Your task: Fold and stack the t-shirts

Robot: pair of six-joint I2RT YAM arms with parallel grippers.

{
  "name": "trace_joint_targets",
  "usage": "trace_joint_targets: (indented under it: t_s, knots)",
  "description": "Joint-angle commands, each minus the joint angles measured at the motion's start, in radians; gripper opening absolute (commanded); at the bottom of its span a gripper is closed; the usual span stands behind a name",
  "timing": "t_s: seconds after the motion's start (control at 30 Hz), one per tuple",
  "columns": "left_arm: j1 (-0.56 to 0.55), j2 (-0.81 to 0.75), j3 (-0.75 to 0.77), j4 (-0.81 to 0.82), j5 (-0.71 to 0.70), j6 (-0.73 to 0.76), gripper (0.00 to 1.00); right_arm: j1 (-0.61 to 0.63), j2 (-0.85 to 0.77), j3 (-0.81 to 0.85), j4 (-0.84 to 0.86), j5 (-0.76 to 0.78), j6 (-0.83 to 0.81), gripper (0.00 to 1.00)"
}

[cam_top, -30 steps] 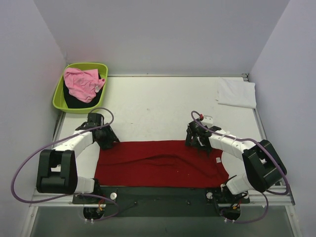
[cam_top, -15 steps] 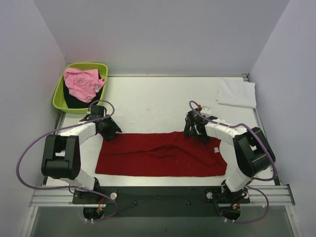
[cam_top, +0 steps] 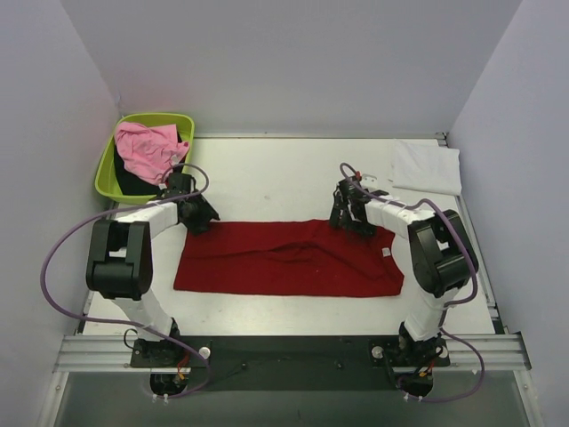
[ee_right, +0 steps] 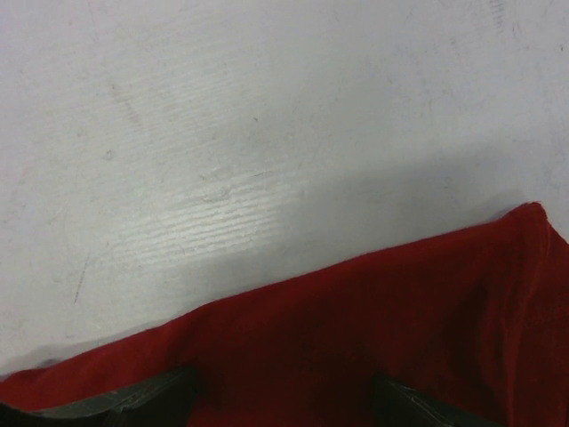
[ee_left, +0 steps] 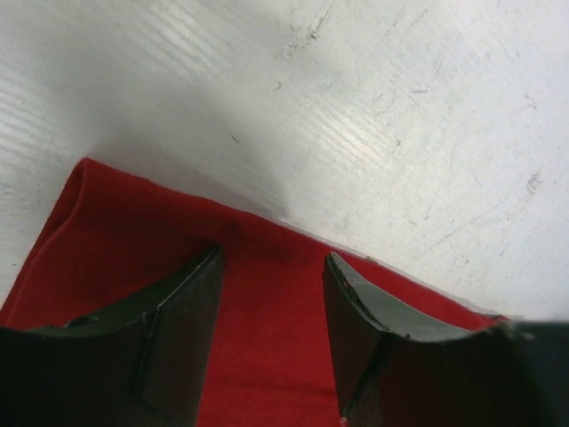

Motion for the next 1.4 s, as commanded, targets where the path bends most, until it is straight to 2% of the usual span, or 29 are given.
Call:
trace_joint_targets:
  t_s: [0.0, 0.27, 0.5, 0.6, 0.73, 0.9, 1.27, 1.37]
  knots:
    - [0.01, -0.029, -0.062, -0.058, -0.103, 0.035, 0.59, -0.015, 0.072, 0.025, -0.042, -0.043, -0.025, 0.8]
    - [0.013, -0.126, -0.082, -0.066, -0.087, 0.041, 0.59, -0.015, 0.078, 0.085, -0.065, -0.048, -0.054, 0.8]
    - [0.01, -0.247, -0.03, -0.1, -0.027, 0.059, 0.6, 0.04, -0.094, 0.062, -0.088, -0.009, -0.063, 0.81]
    - [0.007, -0.282, -0.007, -0.121, -0.003, 0.067, 0.6, 0.057, -0.111, 0.068, -0.118, -0.009, -0.054, 0.8]
    - [0.006, -0.316, -0.005, -0.134, 0.005, 0.071, 0.6, 0.072, -0.109, 0.047, -0.116, -0.025, -0.036, 0.64]
    - [0.006, -0.333, -0.018, -0.14, 0.003, 0.081, 0.6, 0.083, -0.077, 0.025, -0.095, -0.038, -0.019, 0.52]
    - [0.012, -0.335, -0.021, -0.151, -0.001, 0.096, 0.6, 0.084, -0.022, 0.025, -0.073, -0.054, -0.014, 0.43]
    - [0.012, -0.338, -0.018, -0.157, -0.003, 0.101, 0.6, 0.086, -0.014, 0.028, -0.07, -0.055, -0.013, 0.38]
